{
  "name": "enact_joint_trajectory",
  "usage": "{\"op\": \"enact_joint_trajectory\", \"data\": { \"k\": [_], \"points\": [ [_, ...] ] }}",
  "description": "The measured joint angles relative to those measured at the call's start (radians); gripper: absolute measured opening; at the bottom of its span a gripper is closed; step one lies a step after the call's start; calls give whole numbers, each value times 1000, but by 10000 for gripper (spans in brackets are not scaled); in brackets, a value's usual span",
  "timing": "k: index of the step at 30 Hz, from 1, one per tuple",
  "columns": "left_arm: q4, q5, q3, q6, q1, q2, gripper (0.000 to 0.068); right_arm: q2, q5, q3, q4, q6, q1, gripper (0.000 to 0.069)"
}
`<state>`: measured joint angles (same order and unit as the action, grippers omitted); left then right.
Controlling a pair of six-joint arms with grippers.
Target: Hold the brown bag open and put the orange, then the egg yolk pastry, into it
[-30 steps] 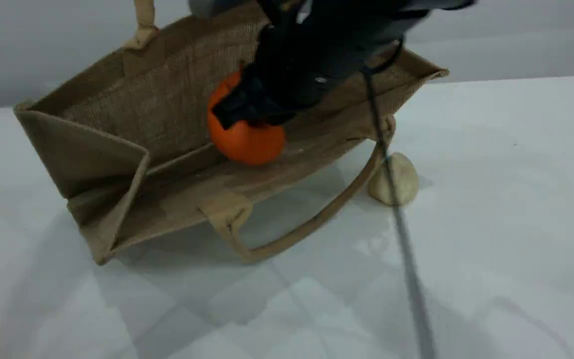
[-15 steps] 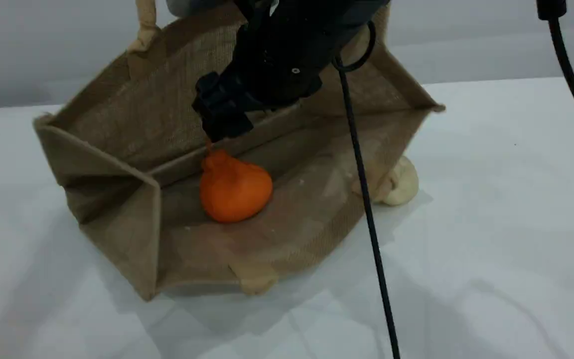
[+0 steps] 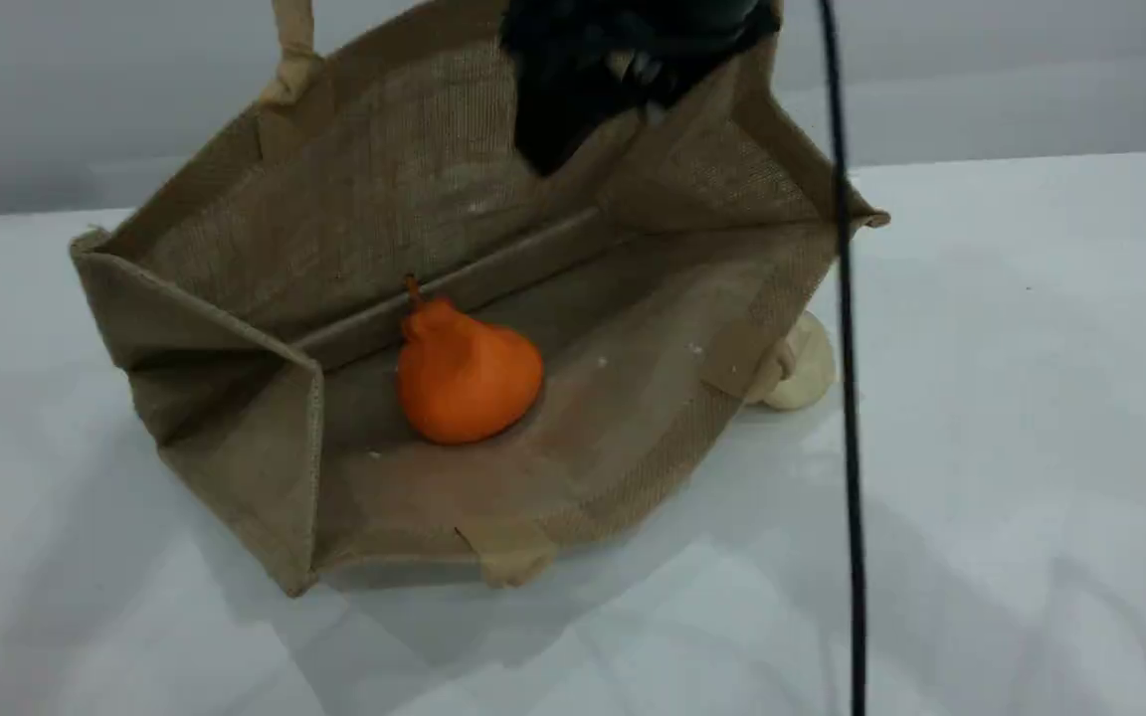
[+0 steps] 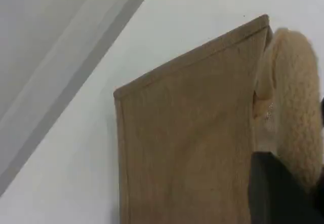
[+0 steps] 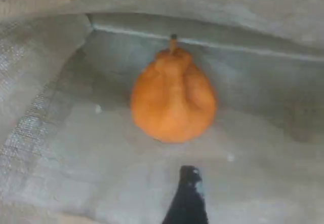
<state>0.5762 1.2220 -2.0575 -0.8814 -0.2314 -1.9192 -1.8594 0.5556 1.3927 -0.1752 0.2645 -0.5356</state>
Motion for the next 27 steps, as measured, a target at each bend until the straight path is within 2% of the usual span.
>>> {"op": "enact_joint_trajectory", "data": {
  "k": [7,13,22,27],
  "points": [
    [-1,0,0,0,7,0,81,65,45,1,3,-1,71,548],
    [2,-3,0,32,82,0,81,65,80,1,3,-1,146,547],
    [4,-1,0,28,189,0,81,64,49,1,3,0,218,546],
    [9,-2,0,22,212,0,81,30,12,1,-17,0,217,546]
  ]
}}
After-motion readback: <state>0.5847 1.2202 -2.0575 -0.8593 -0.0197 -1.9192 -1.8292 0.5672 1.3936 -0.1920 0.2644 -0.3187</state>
